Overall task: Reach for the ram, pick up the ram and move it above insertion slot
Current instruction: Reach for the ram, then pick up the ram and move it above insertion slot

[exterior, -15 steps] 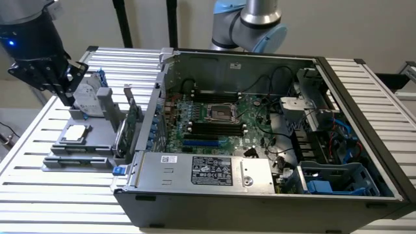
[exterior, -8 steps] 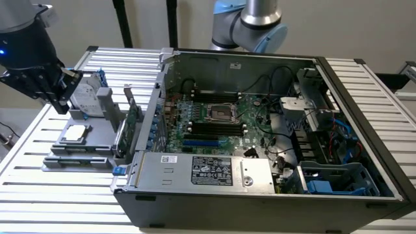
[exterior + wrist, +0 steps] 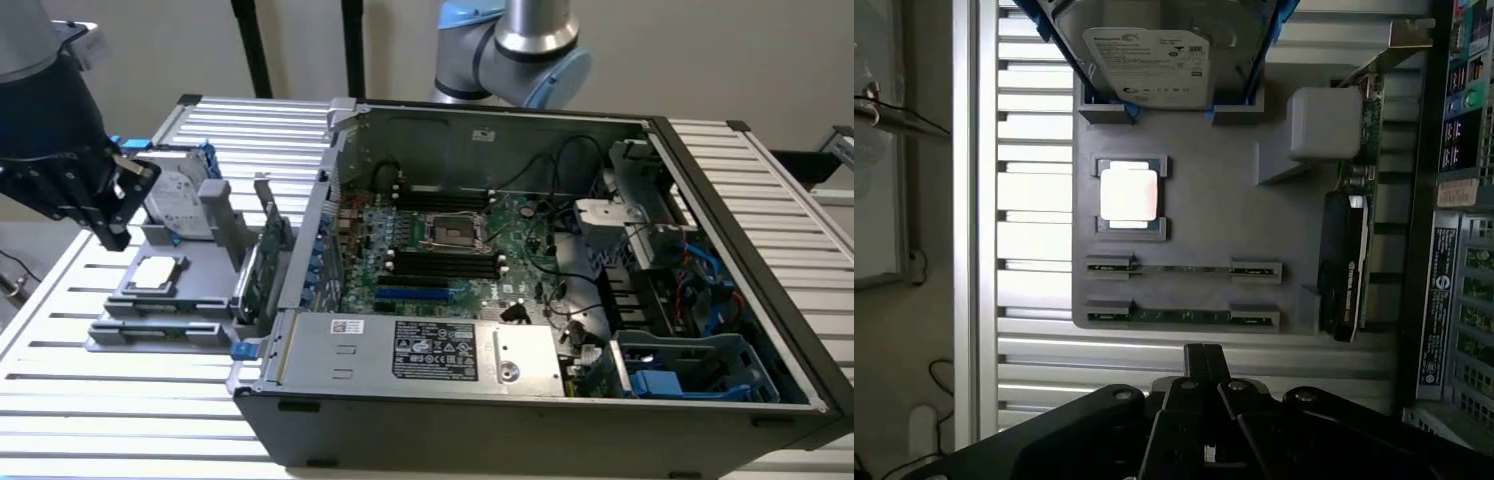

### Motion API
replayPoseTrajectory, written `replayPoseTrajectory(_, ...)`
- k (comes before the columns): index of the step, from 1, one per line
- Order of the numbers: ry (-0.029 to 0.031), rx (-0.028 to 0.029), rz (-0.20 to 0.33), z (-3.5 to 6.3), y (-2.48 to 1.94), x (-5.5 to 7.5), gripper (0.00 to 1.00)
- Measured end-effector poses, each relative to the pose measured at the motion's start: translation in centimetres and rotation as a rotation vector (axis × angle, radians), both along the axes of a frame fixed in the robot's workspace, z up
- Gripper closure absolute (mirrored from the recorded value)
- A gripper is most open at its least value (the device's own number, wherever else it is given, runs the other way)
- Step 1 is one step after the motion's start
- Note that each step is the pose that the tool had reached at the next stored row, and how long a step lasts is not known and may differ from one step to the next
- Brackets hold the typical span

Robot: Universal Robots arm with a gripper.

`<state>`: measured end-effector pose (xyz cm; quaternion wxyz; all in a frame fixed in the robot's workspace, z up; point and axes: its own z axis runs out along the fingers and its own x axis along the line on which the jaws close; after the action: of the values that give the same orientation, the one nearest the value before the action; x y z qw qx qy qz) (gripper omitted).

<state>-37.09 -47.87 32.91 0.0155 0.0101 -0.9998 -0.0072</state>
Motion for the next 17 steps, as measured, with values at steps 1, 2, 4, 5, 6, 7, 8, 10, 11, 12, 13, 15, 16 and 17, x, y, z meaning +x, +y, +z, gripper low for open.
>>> replayPoseTrajectory(1, -0.0002, -0.0001, 0.001, -0.01, -0.13, 0.0, 0.89)
replayPoseTrajectory(2, -0.0009, -0.0001, 0.003, -0.01, -0.22, 0.0, 0.89)
replayPoseTrajectory(4, -0.006, -0.0001, 0.007, -0.04, -0.28, -0.01, 0.89)
replayPoseTrajectory(5, -0.01, -0.0002, 0.01, -0.05, -0.29, 0.0, 0.89)
replayPoseTrajectory(6, -0.0143, -0.0002, 0.015, -0.06, -0.29, 0.0, 0.89)
replayPoseTrajectory(7, -0.0184, 0.0001, 0.022, -0.07, -0.29, 0.0, 0.89)
replayPoseTrajectory(8, -0.019, 0.0003, 0.027, -0.07, -0.29, 0.01, 0.89)
replayPoseTrajectory(10, -0.019, 0.0002, 0.029, -0.07, -0.29, 0.01, 0.89)
replayPoseTrajectory(11, -0.0191, 0.0003, 0.03, -0.08, -0.29, 0.01, 0.89)
replayPoseTrajectory(12, -0.0191, 0.0003, 0.033, -0.08, -0.29, 0.01, 0.89)
replayPoseTrajectory(13, -0.0191, 0.0004, 0.044, -0.08, -0.29, 0.01, 0.89)
replayPoseTrajectory(15, -0.0192, 0.0008, 0.08, -0.09, -0.29, 0.01, 0.89)
replayPoseTrajectory(16, -0.0191, 0.0009, 0.099, -0.08, -0.29, 0.01, 0.89)
replayPoseTrajectory(17, -0.019, 0.0011, 0.117, -0.09, -0.29, 0.01, 0.89)
